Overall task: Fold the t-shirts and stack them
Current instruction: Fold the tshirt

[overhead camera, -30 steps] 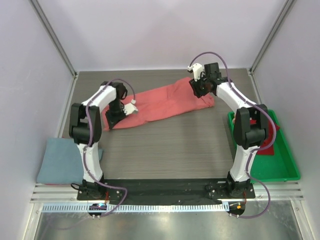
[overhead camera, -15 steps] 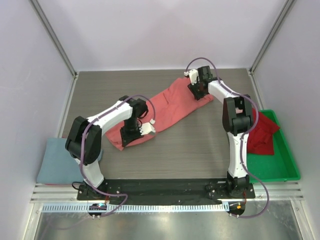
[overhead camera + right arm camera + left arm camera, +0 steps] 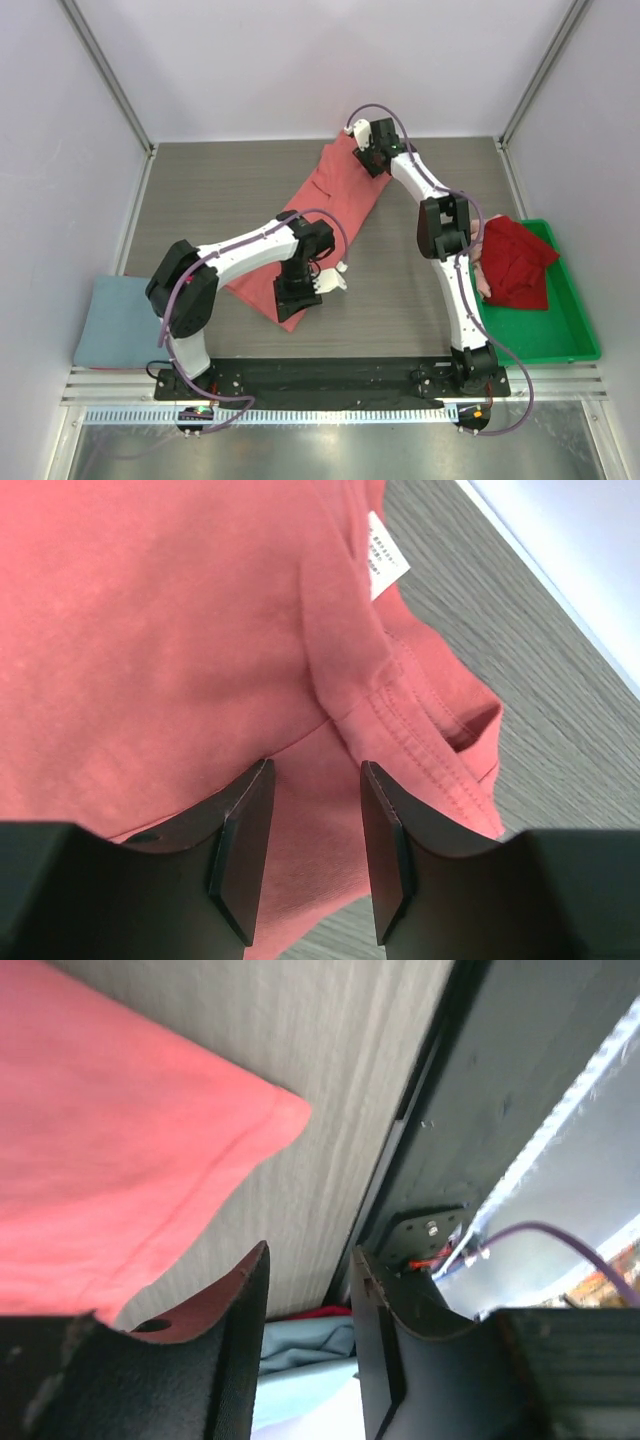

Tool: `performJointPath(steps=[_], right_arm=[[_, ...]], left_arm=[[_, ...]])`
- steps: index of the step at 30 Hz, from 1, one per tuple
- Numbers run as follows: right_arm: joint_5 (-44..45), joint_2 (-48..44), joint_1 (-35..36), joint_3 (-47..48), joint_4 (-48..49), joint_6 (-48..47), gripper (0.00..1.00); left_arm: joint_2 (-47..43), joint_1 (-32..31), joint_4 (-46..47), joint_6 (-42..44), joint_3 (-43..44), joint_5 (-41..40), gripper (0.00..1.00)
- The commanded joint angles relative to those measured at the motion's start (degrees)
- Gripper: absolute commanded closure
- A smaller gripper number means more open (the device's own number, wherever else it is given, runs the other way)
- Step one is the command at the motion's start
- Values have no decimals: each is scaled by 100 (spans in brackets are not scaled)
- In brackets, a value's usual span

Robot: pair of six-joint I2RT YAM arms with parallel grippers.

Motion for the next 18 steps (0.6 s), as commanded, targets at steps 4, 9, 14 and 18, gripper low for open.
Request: performJointPath(steps=[4,9,14,18], right_arm=[[160,-911,-28,-513,-21,360,54],[-33,-1833,-46,-1225,-21,580,53],[-60,-2117,-45,-1717,-29,581,53],[-42,-2047,-45,-1929,-29,589,53]], left_arm=[[-101,285,-834,-287,532,-423,61],[452,663,-210,-173,470,-627,66],[936,725,459,-226,374,-829,66],[1200,725,749,-305,190,-803,66]])
